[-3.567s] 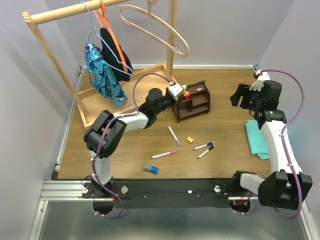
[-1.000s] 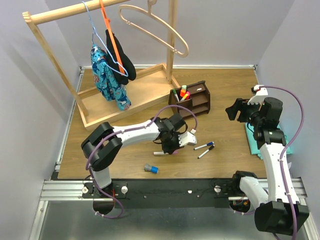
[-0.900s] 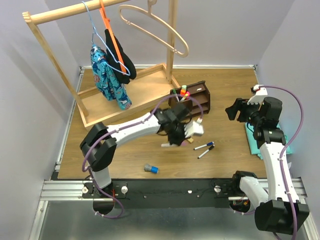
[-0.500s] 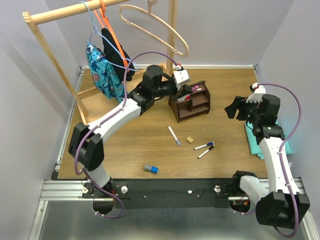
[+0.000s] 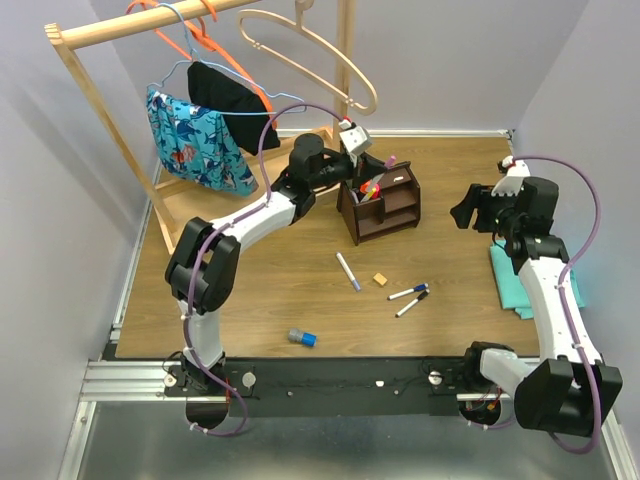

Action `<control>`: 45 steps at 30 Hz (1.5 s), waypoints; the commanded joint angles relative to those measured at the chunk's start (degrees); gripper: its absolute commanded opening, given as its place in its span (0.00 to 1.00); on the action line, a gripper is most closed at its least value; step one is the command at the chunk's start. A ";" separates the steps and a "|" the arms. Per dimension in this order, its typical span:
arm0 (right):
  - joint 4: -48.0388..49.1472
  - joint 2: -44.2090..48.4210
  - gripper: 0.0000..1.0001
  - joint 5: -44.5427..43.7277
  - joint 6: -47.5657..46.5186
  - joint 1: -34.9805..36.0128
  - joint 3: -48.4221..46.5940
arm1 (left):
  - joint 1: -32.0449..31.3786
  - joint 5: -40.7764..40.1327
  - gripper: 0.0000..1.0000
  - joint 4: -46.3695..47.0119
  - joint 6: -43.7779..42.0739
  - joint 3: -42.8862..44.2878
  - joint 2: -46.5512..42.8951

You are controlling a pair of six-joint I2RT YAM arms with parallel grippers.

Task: Sort the stationery into containers
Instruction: Place the pen in the storage box.

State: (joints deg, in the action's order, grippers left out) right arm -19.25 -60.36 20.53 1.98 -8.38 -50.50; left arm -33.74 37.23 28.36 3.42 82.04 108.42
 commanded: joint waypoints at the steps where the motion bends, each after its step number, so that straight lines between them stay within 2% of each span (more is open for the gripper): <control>1: 0.35 -1.78 0.77 -1.11 -1.19 -0.49 -2.15 | 0.86 0.03 0.00 6.00 1.94 0.05 2.32; 14: 0.52 -4.68 0.77 -0.94 -1.45 -0.49 -1.71 | 1.13 -1.46 0.00 7.85 1.41 -4.08 5.48; 25: 1.23 -5.30 0.77 -0.23 -1.28 -0.49 -0.48 | 1.74 -1.64 0.00 8.38 0.62 -8.82 4.34; 28: 1.67 -5.30 0.77 -0.14 -1.01 -0.49 -0.30 | 2.27 -1.55 0.09 7.07 -0.43 -10.32 3.03; 33: 2.28 -4.77 0.77 0.21 -0.40 -0.49 0.14 | 3.15 -1.72 0.14 4.34 -2.18 -11.38 0.83; 37: 2.55 -3.89 0.77 0.47 0.04 -0.49 0.40 | 3.24 -2.43 0.32 2.84 -2.81 -11.90 -1.01; 40: 2.63 -2.84 0.77 0.73 0.22 -0.49 0.66 | 3.24 -1.91 0.43 0.83 -2.81 -11.55 -3.29; 45: 2.90 0.14 0.77 1.26 1.10 -0.49 2.16 | 2.80 1.25 0.49 -6.37 -3.16 -9.62 -8.04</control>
State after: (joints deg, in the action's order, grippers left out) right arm -17.74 -63.29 20.47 1.85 -8.38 -50.11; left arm -30.70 35.68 27.81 1.30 70.70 105.95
